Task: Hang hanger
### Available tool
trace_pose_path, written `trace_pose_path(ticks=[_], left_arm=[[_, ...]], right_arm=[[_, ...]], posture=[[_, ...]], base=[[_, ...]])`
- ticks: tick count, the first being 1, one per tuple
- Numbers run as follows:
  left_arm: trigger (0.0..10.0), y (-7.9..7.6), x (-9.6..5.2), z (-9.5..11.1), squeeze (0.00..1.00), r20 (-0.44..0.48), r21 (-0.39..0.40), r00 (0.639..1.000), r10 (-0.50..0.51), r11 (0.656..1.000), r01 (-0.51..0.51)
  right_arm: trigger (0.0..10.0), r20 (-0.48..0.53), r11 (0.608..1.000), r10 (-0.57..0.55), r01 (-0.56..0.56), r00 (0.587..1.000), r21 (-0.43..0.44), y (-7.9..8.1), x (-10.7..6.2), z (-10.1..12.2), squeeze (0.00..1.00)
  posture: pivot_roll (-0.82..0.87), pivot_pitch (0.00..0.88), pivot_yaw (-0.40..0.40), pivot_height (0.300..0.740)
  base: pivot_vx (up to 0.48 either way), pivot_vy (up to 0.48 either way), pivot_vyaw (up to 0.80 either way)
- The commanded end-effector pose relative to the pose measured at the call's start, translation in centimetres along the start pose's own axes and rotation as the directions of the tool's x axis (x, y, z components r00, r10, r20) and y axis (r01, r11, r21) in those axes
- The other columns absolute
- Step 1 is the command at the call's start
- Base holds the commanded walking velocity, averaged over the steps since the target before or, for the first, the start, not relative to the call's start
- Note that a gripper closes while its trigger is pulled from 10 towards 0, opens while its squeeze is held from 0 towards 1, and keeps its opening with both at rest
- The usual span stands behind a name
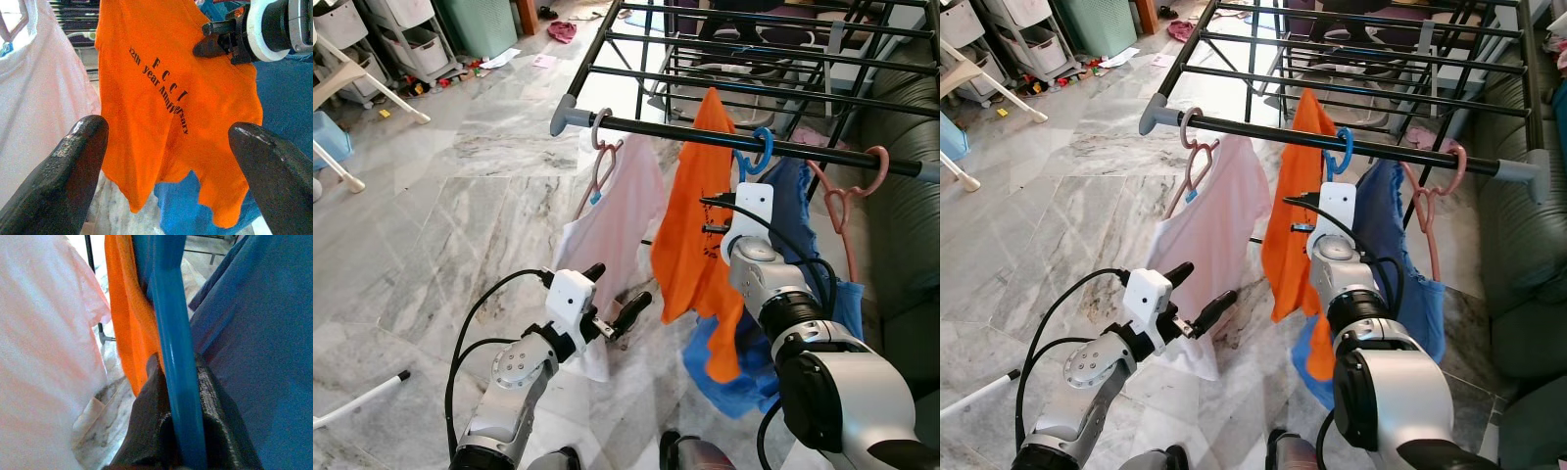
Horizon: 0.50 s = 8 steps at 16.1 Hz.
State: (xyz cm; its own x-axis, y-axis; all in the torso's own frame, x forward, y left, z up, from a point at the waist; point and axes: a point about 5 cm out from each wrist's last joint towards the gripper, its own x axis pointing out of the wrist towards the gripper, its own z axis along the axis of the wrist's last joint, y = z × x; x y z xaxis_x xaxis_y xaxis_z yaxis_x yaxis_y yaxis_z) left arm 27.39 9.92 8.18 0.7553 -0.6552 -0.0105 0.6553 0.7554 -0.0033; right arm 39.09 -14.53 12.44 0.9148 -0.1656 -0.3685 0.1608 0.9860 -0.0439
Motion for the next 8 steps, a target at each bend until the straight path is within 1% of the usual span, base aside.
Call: trace_pose_path(ticks=[1,2,5,7,8], left_arm=[[10.0,0.1,-0.2,-0.5,0.0,-0.028,0.0,1.0,-0.001,1.0,0.001],[10.0,0.1,-0.2,-0.5,0.0,-0.03,0.0,1.0,-0.002,1.0,0.002],[10.0,-0.1,-0.1,-0.6,0.0,-0.036,-0.002,0.999,-0.009,1.0,0.009],[10.0,-0.1,0.0,-0.6,0.0,-0.037,-0.003,0.999,-0.012,1.0,0.012],[10.0,-0.2,0.0,-0.7,0.0,-0.036,-0.004,0.999,-0.014,1.0,0.014]], right_arm=[[10.0,0.015,1.0,0.002,-0.002,1.0,0.003,0.3,0.0,0.2,0.0],[10.0,0.019,1.0,0.003,-0.003,1.0,0.004,0.3,0.0,0.3,0.0],[10.0,0.0,1.0,0.023,-0.023,1.0,0.015,1.2,-0.2,0.2,0.0],[10.0,0.005,1.0,0.02,-0.02,1.0,-0.003,1.6,-0.2,0.4,0.0],[10.0,0.012,1.0,-0.002,0.003,1.0,-0.026,1.8,-0.3,0.6,0.0]], posture=[[-0.05,0.189,0.028,0.74],[-0.05,0.19,0.028,0.74],[-0.06,0.188,0.029,0.74],[-0.06,0.188,0.028,0.74],[-0.06,0.187,0.025,0.74]], base=[[0.0,0.0,0.0],[0.0,0.0,0.0],[0.0,0.0,0.0],[0.0,0.0,0.0],[0.0,0.0,0.0]])
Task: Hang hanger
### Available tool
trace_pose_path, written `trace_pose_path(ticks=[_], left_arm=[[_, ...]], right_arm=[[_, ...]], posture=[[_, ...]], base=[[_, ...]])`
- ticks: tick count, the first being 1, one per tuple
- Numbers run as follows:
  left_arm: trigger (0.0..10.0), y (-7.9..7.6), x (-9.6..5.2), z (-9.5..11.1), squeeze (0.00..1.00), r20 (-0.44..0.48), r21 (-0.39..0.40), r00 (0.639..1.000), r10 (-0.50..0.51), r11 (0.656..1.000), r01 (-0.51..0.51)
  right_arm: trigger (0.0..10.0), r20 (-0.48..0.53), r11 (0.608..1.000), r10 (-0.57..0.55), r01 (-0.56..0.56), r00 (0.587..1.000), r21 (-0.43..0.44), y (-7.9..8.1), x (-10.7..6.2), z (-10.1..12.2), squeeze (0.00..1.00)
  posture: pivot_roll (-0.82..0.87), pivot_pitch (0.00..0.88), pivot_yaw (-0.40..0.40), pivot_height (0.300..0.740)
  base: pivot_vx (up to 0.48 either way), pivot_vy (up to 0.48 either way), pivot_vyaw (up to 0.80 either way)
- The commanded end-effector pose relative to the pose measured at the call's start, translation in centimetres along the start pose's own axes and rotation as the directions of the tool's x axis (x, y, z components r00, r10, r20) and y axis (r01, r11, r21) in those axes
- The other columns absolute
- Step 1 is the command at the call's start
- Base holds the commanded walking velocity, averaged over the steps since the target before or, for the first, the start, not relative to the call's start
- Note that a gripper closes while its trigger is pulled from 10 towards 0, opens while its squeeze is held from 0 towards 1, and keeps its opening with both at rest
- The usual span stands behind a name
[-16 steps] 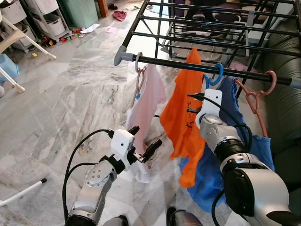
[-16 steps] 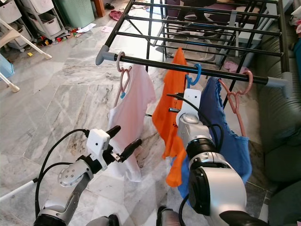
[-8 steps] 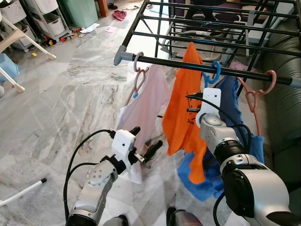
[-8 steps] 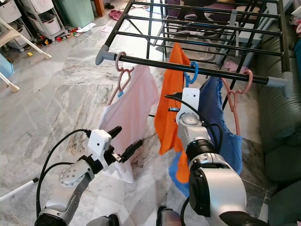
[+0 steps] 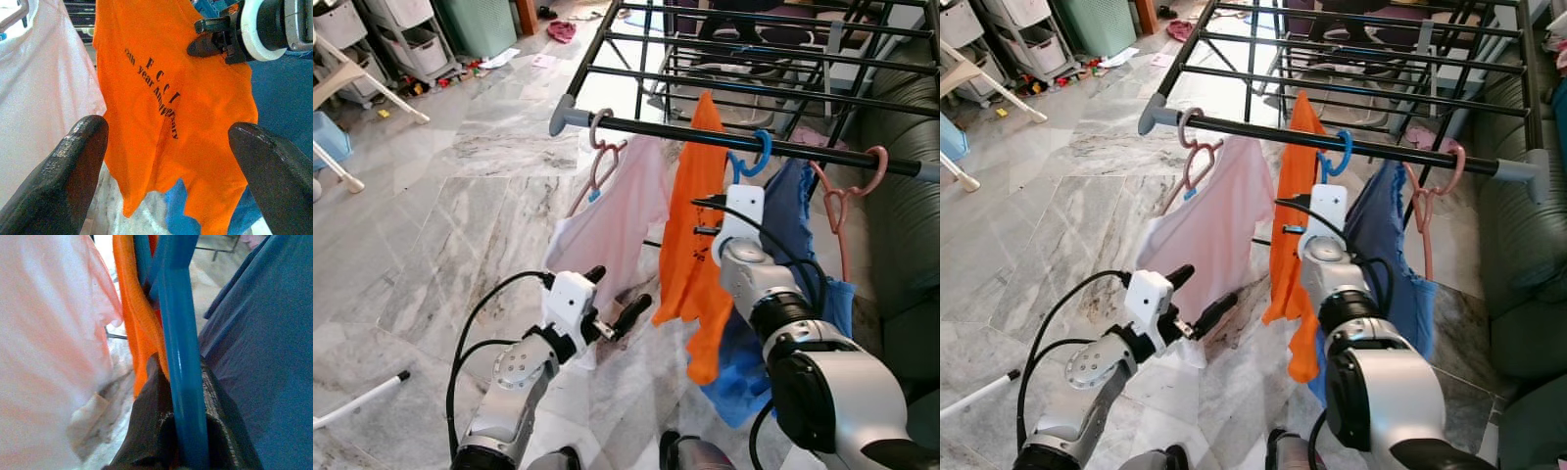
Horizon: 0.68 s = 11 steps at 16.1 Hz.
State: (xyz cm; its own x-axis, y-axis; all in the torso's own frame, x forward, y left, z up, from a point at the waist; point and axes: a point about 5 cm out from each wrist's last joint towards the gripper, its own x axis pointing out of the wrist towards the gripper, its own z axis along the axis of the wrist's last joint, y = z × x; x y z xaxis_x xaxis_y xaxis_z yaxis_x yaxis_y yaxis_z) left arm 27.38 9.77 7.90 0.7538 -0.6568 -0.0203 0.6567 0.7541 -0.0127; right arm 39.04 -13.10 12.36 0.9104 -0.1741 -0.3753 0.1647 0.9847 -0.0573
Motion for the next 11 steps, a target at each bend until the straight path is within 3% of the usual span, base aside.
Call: trace_pose_path(ticks=[1,6,7,8,9,11], left_arm=[[10.0,-0.12,-0.01,-0.39,0.0,-0.027,0.003,1.0,-0.013,1.0,0.014],[10.0,-0.27,-0.01,-0.52,0.0,-0.027,-0.007,1.0,-0.011,1.0,0.011],[10.0,-0.26,-0.03,-0.53,0.0,-0.028,-0.007,1.0,-0.011,1.0,0.011],[10.0,-0.25,-0.04,-0.54,0.0,-0.028,-0.007,1.0,-0.011,1.0,0.011],[10.0,-0.3,0.0,-0.55,0.0,-0.028,-0.006,1.0,-0.013,1.0,0.013],[10.0,-0.3,0.05,-0.54,0.0,-0.028,-0.006,0.999,-0.014,1.0,0.014]], right_arm=[[10.0,0.031,1.0,-0.006,0.007,0.999,-0.024,0.49,-0.09,0.93,0.0],[10.0,0.034,0.999,-0.023,0.024,0.999,-0.032,0.63,-0.14,0.77,0.0],[10.0,0.031,0.999,-0.026,0.027,0.999,-0.027,0.55,-0.13,0.7,0.44],[10.0,0.031,0.999,-0.024,0.025,0.999,-0.028,0.55,-0.12,0.71,0.44],[10.0,0.028,0.999,-0.029,0.03,0.999,-0.032,0.29,-0.07,0.61,0.8],[10.0,0.023,0.999,-0.035,0.035,0.999,-0.029,0.11,-0.04,0.47,0.8]], posture=[[-0.06,0.186,0.024,0.74],[-0.06,0.186,0.017,0.74],[-0.06,0.186,0.017,0.74],[-0.06,0.186,0.017,0.74],[-0.06,0.185,0.018,0.74],[-0.06,0.184,0.018,0.74]], base=[[0.0,0.0,0.0],[0.0,0.0,0.0],[0.0,0.0,0.0],[0.0,0.0,0.0],[0.0,0.0,0.0],[0.0,0.0,0.0]])
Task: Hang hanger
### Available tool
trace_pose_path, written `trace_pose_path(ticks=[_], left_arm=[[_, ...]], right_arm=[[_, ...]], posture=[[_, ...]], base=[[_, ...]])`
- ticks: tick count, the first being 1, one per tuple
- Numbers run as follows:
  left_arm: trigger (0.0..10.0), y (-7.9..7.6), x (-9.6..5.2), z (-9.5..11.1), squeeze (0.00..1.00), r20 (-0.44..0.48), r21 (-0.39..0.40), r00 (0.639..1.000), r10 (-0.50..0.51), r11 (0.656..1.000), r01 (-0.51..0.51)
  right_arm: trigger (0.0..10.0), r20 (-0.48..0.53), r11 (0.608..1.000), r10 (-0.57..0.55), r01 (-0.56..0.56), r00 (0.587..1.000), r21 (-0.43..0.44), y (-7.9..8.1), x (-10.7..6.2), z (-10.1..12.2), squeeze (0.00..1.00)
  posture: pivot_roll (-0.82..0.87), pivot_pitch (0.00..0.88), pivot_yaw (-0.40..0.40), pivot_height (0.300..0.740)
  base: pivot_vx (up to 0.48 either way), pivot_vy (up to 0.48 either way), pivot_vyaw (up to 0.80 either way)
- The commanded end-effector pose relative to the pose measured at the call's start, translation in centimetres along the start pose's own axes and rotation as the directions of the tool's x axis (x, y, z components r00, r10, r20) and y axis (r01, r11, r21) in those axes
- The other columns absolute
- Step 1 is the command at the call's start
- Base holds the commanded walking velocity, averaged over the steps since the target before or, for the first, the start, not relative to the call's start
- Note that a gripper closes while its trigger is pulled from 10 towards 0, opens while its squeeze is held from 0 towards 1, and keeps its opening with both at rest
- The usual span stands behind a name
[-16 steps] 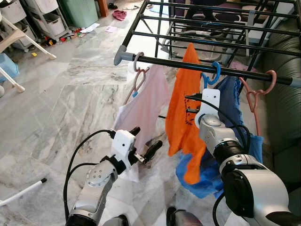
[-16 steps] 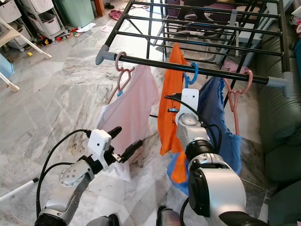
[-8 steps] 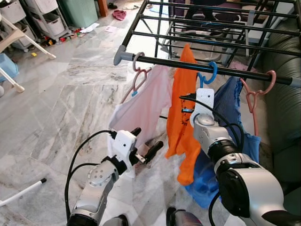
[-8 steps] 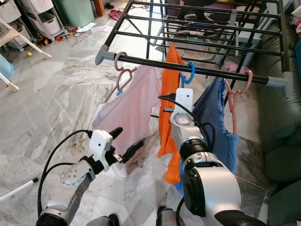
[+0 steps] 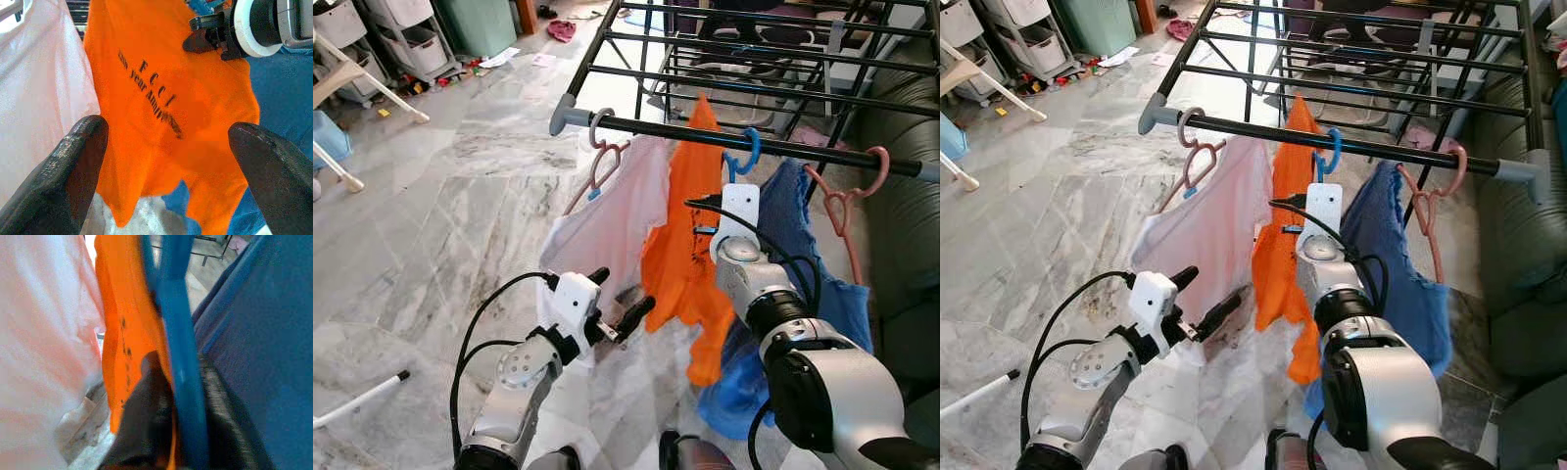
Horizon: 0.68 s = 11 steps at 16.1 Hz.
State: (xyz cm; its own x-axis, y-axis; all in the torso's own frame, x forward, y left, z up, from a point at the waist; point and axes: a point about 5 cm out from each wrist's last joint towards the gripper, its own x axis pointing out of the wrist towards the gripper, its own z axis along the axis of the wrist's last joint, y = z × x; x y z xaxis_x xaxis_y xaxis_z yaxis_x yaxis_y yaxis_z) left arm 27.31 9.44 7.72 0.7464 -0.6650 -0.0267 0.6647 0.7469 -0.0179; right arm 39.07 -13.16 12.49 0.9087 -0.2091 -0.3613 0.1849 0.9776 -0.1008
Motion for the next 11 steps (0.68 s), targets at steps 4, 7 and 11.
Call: trace_pose_path(ticks=[4,7,11], left_arm=[[10.0,-0.1,0.0,-0.4,0.0,-0.023,-0.001,1.0,-0.008,1.0,0.008],[10.0,0.0,0.0,-0.4,0.0,-0.025,-0.001,1.0,-0.004,1.0,0.003],[10.0,0.1,0.0,-0.5,0.0,-0.025,0.0,1.0,0.003,1.0,-0.003]], right_arm=[[10.0,0.01,1.0,0.018,-0.019,1.0,0.026,0.2,0.0,0.3,1.0],[10.0,0.075,0.999,0.004,-0.006,0.997,0.031,-0.1,0.0,1.1,1.0],[10.0,0.2,0.999,-0.043,0.037,0.979,0.037,-1.0,-0.4,2.0,1.0]], posture=[[-0.06,0.183,0.016,0.74],[-0.06,0.182,0.015,0.74],[-0.06,0.177,0.015,0.74]], base=[[0.0,0.0,0.0],[0.0,0.0,0.0],[0.0,0.0,0.0]])
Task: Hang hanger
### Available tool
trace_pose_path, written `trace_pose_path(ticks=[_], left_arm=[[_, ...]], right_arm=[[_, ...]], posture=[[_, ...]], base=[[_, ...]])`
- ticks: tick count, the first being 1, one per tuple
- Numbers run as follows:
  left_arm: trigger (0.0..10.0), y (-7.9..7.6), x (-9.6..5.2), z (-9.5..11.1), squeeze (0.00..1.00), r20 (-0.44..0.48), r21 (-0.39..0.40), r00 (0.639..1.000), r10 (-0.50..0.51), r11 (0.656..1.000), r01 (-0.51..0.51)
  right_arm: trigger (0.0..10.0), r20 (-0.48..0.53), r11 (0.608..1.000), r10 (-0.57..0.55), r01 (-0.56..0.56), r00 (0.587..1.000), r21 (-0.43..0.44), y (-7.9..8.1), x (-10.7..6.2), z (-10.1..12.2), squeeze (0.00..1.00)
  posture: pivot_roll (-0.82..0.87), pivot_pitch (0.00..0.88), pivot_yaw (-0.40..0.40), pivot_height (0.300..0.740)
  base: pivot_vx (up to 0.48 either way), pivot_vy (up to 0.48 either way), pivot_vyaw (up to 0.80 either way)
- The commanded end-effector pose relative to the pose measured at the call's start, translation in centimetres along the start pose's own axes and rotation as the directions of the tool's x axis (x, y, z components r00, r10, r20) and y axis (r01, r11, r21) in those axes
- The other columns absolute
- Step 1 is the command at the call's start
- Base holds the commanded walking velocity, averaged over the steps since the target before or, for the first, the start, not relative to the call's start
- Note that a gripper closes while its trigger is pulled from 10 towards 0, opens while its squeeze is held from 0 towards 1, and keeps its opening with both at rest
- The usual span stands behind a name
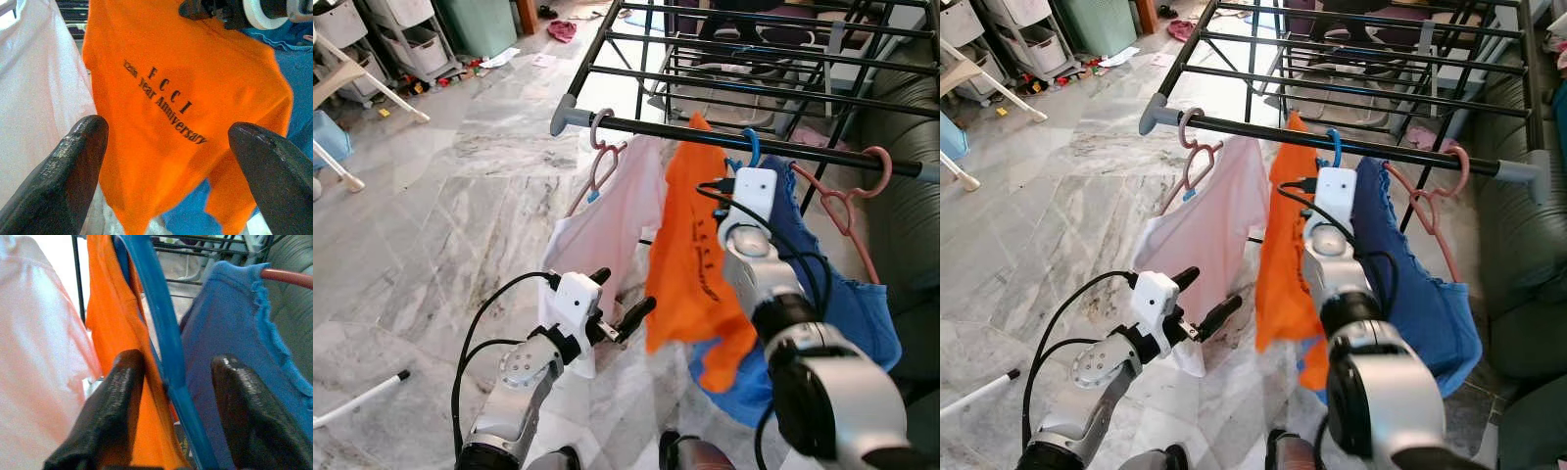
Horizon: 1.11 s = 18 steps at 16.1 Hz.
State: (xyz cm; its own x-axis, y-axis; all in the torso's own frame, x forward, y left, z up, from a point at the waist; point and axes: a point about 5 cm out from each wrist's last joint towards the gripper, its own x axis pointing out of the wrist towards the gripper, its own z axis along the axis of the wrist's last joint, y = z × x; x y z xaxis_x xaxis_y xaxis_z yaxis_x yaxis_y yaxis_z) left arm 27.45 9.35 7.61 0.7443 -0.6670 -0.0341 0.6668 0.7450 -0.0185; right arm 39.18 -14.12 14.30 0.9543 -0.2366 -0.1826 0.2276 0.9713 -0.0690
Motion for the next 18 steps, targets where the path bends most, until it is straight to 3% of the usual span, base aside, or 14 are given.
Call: trace_pose_path(ticks=[1,10,18], left_arm=[[10.0,0.0,-0.2,-0.4,0.0,-0.018,0.0,1.0,0.004,1.0,-0.004],[10.0,-0.1,0.2,-0.4,0.0,-0.02,0.002,1.0,-0.013,1.0,0.013],[10.0,0.0,0.1,-0.5,0.0,-0.026,0.003,1.0,-0.015,1.0,0.015]], right_arm=[[10.0,0.052,1.0,0.006,-0.006,0.999,0.001,0.0,-0.4,0.2,1.0],[10.0,0.116,0.999,-0.021,0.024,0.993,-0.028,-2.8,-2.8,-1.4,1.0],[10.0,0.173,0.983,-0.057,0.086,0.983,-0.163,-5.6,-5.3,-3.1,1.0]], posture=[[-0.06,0.178,0.017,0.74],[-0.08,0.175,0.03,0.74],[-0.09,0.177,0.034,0.74]], base=[[0.0,0.0,0.0],[0.0,0.0,0.0],[0.0,0.0,0.0]])
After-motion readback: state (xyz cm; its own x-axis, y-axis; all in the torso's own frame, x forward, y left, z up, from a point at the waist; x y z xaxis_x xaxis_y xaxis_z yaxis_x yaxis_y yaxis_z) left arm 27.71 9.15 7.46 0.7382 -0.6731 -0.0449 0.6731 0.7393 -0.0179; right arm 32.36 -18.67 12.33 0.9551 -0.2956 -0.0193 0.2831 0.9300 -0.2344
